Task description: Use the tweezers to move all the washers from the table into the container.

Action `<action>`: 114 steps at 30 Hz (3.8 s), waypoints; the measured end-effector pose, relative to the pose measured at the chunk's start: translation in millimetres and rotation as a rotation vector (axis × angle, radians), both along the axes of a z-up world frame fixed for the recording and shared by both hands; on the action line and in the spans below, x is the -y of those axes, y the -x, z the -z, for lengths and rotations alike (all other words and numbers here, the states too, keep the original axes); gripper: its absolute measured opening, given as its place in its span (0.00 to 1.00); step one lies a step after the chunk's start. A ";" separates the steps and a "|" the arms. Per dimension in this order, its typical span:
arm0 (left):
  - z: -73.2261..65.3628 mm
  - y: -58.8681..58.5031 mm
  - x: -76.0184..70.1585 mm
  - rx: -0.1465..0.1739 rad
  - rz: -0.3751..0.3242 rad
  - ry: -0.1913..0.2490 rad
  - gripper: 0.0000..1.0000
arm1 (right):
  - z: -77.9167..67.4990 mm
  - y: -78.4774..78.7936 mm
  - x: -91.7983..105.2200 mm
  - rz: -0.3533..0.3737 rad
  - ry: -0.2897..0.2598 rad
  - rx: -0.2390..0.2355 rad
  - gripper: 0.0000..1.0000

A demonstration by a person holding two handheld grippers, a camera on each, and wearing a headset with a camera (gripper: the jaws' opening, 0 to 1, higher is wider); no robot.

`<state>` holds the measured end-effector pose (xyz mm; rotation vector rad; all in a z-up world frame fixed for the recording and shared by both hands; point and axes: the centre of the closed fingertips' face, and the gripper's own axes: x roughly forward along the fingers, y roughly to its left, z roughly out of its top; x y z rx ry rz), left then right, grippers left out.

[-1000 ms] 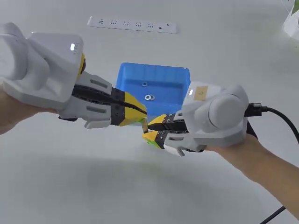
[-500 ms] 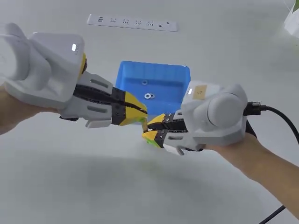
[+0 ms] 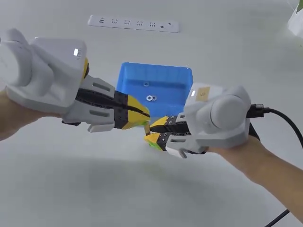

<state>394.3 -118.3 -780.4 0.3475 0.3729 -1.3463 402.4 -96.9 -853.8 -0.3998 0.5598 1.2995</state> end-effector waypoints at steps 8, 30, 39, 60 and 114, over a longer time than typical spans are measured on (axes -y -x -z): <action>0.2 0.3 0.8 -0.005 0.004 -0.001 0.05 | 0.7 0.1 -1.7 -0.015 0.005 0.006 0.12; -21.1 -0.4 -4.0 0.043 0.021 -0.026 0.05 | -21.5 -0.6 -8.3 -0.051 -0.008 0.053 0.11; -51.8 -9.2 -5.3 0.112 0.036 -0.011 0.05 | -54.9 -16.3 -9.5 -0.054 -0.023 0.137 0.11; -72.3 -55.1 -5.8 0.196 0.025 0.005 0.05 | -75.7 -61.4 -13.9 -0.004 -0.043 0.193 0.11; -17.9 -95.4 -0.8 0.111 -0.031 -0.044 0.05 | -21.6 -100.2 2.3 0.127 0.044 0.098 0.13</action>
